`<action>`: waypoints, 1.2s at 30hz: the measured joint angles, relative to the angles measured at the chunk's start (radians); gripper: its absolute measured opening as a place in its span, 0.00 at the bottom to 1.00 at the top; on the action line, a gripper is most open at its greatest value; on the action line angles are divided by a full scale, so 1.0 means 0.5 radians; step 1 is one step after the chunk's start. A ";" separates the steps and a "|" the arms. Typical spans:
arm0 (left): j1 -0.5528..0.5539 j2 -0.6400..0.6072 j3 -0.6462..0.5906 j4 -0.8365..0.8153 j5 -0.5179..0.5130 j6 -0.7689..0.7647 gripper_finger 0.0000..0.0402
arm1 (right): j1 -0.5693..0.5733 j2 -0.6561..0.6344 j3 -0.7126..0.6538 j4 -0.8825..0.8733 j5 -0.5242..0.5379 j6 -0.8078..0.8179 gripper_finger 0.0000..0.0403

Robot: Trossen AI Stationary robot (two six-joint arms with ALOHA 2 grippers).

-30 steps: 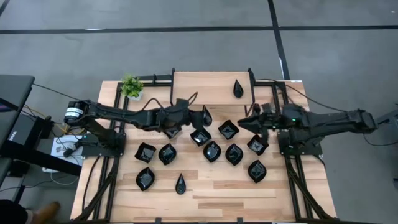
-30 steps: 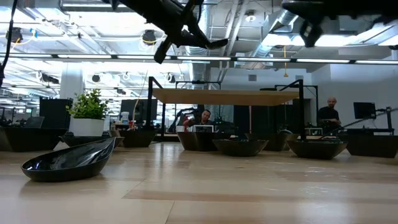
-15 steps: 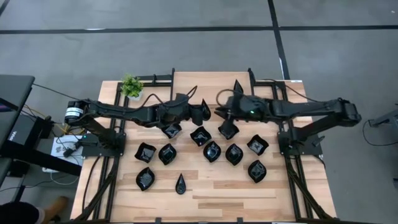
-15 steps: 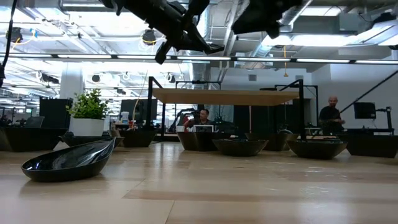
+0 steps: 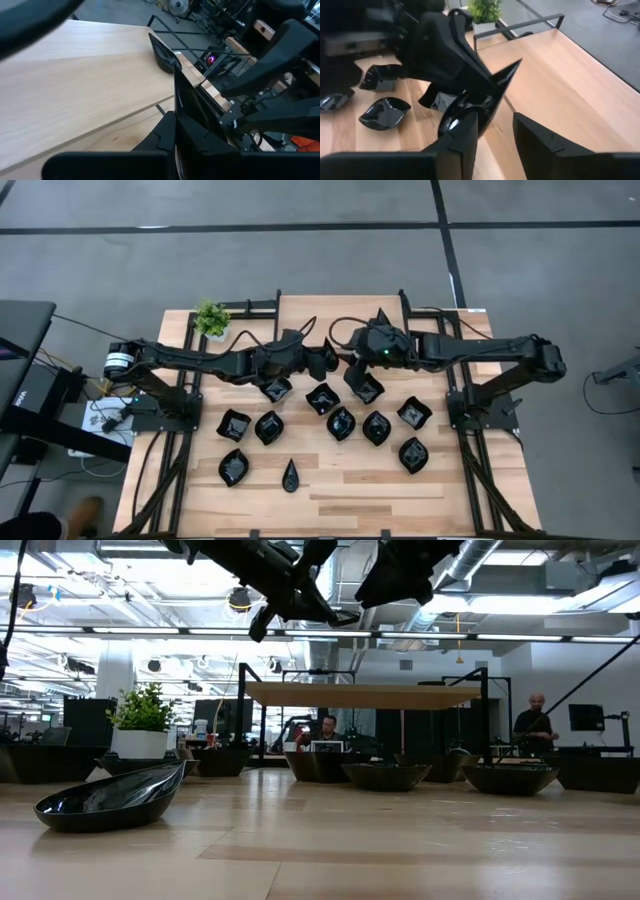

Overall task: Pick & Place Mini shaped plates
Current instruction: Stack the black plate on top of the black plate on the shelf

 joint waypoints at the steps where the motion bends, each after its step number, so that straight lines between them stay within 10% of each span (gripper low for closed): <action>1: 0.000 0.000 0.000 0.000 0.000 0.000 0.02 | -0.002 0.001 0.000 -0.009 -0.001 0.000 0.31; 24: -0.007 0.001 -0.007 0.029 -0.005 0.001 0.02 | -0.054 0.129 -0.002 0.067 -0.045 0.091 0.29; 36: -0.008 0.001 -0.007 0.031 0.001 0.000 0.02 | -0.054 0.130 -0.003 0.090 -0.059 0.091 0.12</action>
